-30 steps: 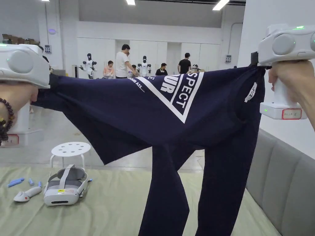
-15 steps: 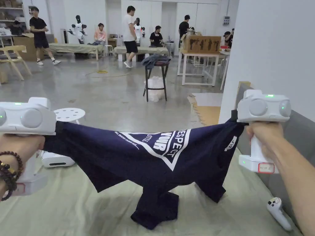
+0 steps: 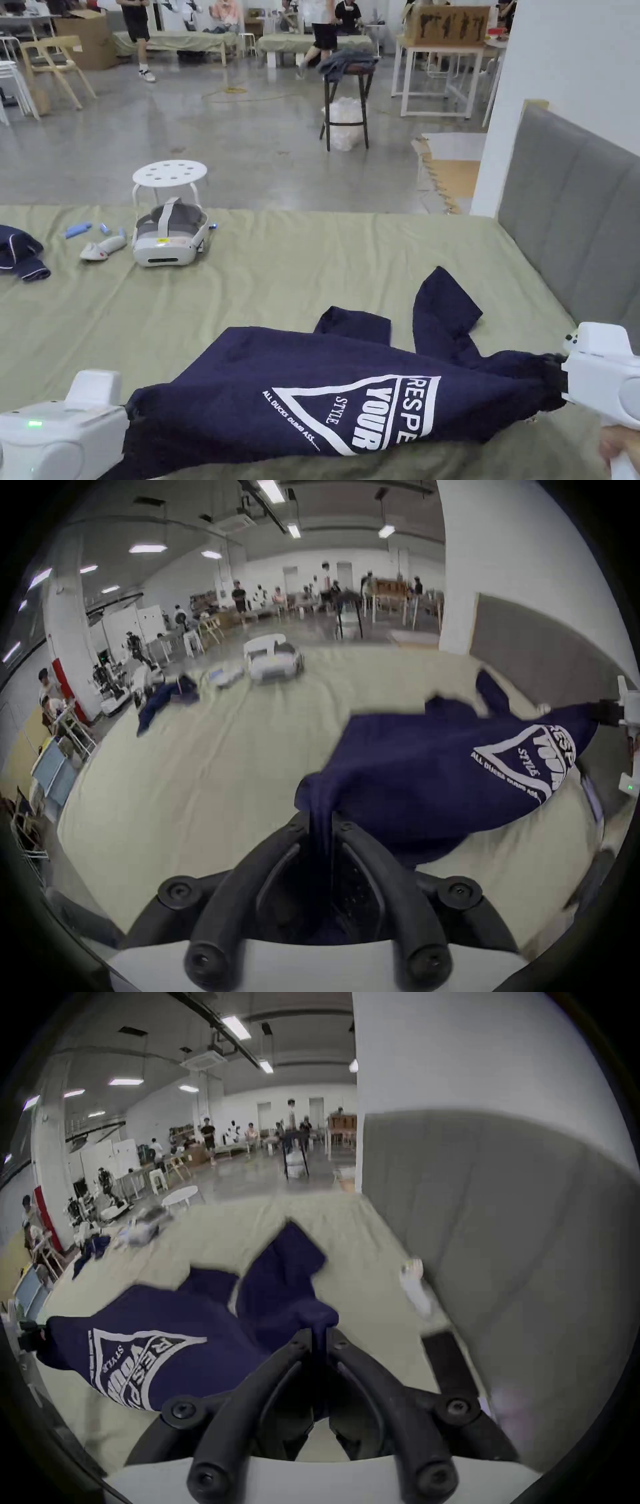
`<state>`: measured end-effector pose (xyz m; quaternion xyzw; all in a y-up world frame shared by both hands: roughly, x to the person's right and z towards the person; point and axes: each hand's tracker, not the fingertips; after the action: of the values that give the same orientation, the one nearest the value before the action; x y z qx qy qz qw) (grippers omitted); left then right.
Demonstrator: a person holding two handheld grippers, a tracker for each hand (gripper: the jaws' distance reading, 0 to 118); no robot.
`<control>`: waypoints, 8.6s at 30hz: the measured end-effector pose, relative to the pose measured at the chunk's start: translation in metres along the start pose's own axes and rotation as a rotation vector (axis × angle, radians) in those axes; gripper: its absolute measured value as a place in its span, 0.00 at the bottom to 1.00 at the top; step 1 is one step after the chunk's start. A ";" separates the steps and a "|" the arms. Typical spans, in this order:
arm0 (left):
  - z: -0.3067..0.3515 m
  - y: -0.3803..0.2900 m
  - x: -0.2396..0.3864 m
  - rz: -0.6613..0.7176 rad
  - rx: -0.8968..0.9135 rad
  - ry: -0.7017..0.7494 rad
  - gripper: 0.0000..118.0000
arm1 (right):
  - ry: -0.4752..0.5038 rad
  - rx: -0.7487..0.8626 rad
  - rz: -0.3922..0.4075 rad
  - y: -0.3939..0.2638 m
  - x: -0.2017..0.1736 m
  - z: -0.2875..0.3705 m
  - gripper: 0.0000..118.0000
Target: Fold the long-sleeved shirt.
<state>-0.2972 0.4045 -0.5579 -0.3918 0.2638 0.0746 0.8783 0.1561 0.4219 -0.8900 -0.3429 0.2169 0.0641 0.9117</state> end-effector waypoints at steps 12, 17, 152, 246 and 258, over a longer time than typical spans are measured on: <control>-0.008 -0.064 0.011 0.039 -0.155 -0.099 0.81 | 0.038 -0.227 0.050 -0.094 -0.003 -0.039 0.70; 0.027 -0.019 0.003 0.032 -0.015 -0.152 0.81 | 0.064 -0.013 -0.030 -0.044 0.004 0.006 0.98; 0.026 -0.082 -0.031 0.132 -0.122 -0.189 0.10 | 0.236 -0.378 0.252 -0.098 -0.047 0.047 0.06; 0.079 -0.028 0.021 0.150 0.160 -0.323 0.03 | 0.234 -0.049 0.012 -0.068 -0.125 0.027 0.92; -0.044 0.054 -0.012 0.199 0.005 -0.220 0.92 | 0.247 -0.127 0.019 -0.074 -0.097 0.055 0.00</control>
<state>-0.3436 0.4104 -0.6105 -0.3507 0.2039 0.2033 0.8911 0.1085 0.4051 -0.7662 -0.4033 0.3263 0.0436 0.8538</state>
